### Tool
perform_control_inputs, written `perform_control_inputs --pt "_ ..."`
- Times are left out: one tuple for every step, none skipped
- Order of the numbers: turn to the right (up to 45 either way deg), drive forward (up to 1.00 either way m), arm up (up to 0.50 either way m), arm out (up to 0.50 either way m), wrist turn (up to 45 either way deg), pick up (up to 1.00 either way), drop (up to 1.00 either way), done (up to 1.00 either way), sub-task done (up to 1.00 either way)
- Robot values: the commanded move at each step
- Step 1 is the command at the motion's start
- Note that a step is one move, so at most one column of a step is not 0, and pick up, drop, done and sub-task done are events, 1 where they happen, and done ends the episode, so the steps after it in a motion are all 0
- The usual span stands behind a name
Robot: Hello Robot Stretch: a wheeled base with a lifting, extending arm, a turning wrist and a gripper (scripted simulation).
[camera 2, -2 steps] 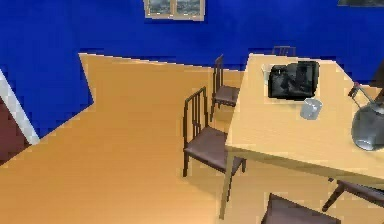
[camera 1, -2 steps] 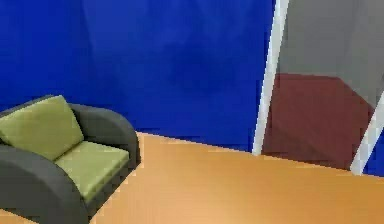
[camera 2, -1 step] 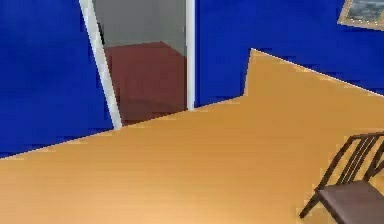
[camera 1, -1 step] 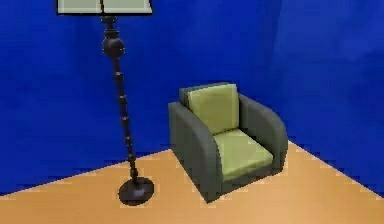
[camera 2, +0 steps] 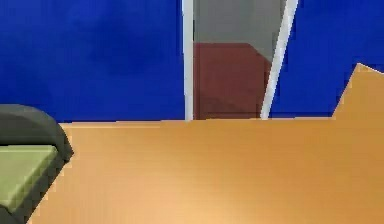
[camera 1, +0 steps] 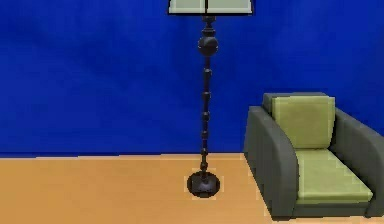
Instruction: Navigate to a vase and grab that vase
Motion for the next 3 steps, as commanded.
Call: perform_control_inputs --pt "0.0 0.05 0.0 0.0 0.0 0.0 0.0 0.0 0.0" --pt "-45.0 0.0 0.0 0.0 0.0 0.0 0.0 0.0 0.0" --pt "-45.0 0.0 0.0 0.0 0.0 0.0 0.0 0.0 0.0"
